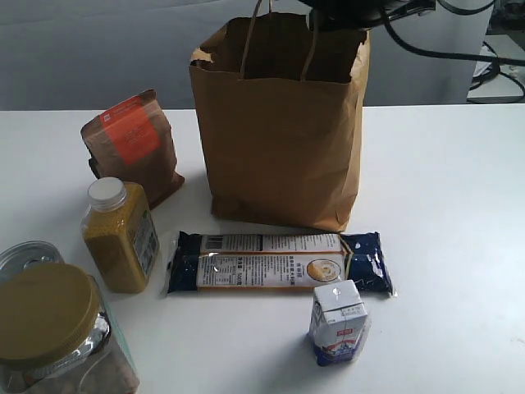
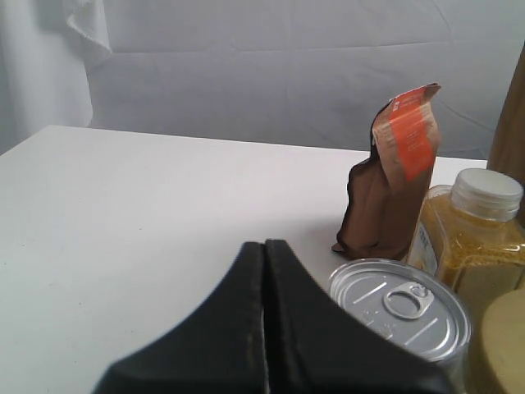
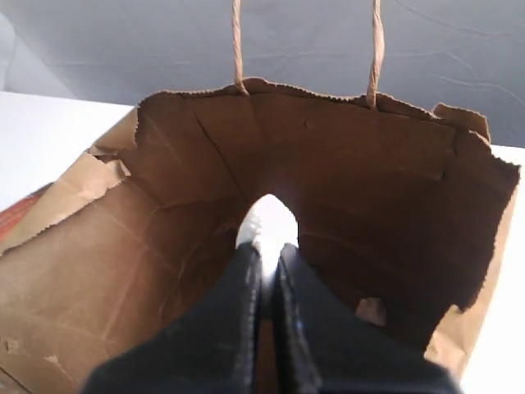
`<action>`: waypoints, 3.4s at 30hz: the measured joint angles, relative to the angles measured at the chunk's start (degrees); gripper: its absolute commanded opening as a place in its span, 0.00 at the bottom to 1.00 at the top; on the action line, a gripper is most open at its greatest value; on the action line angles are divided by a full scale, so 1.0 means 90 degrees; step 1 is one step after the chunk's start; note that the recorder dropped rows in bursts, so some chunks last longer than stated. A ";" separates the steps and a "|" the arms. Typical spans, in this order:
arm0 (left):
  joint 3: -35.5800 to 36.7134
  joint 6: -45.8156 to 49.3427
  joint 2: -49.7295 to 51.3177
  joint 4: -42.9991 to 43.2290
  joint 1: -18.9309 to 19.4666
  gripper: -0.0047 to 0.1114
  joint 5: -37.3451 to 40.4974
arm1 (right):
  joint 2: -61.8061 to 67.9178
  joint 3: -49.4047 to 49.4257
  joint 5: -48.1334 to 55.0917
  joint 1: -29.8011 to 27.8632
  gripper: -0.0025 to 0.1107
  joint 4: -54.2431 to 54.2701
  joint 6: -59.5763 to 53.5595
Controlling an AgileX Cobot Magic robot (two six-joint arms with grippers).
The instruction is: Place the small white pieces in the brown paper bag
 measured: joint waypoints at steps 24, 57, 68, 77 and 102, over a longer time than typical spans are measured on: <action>0.0000 0.0000 0.0000 0.0000 0.0000 0.04 0.0000 | -0.1087 0.0352 0.0538 0.0000 0.02 -0.0911 0.0544; 0.0000 0.0000 0.0000 0.0000 0.0000 0.04 0.0000 | -0.9128 0.7114 0.0408 -0.0010 0.02 -0.2681 0.2215; 0.0000 0.0000 0.0000 0.0000 0.0000 0.04 0.0000 | -1.1072 0.8337 -0.0197 -0.0311 0.02 -0.2854 0.3435; 0.0000 0.0000 0.0000 0.0000 0.0000 0.04 0.0000 | -1.1096 1.0373 -0.2999 -0.2376 0.02 -0.0486 0.1127; 0.0000 0.0000 0.0000 0.0000 0.0000 0.04 0.0000 | -1.1096 1.0373 -0.3095 -0.2520 0.02 -0.0044 -0.1593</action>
